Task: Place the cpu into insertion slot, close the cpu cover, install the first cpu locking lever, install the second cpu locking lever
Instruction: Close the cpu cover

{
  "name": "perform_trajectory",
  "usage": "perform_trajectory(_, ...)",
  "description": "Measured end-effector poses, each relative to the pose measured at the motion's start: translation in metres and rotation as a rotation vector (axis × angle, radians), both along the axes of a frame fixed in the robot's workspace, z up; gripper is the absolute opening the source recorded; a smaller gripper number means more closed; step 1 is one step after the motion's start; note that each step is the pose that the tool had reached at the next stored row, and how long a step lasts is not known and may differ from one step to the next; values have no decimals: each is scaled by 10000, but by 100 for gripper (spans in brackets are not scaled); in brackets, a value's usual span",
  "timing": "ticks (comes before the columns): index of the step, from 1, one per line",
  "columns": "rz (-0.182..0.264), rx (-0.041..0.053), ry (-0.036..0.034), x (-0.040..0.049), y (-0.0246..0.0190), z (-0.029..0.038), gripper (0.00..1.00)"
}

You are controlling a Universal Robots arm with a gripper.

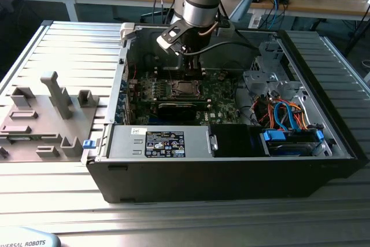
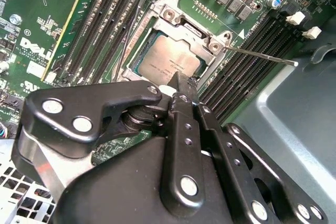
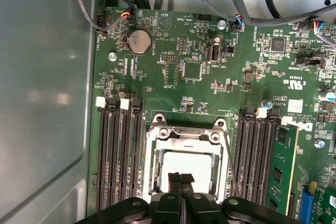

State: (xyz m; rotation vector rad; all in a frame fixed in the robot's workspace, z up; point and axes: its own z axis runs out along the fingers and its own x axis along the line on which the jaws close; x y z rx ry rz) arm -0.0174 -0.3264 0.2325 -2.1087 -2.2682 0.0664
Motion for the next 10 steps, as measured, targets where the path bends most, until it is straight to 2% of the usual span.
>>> perform_trajectory(3, 0, -3, 1, 0, -1, 13, 11)
perform_trajectory(10, 0, 0, 1, 0, -3, 107, 11)
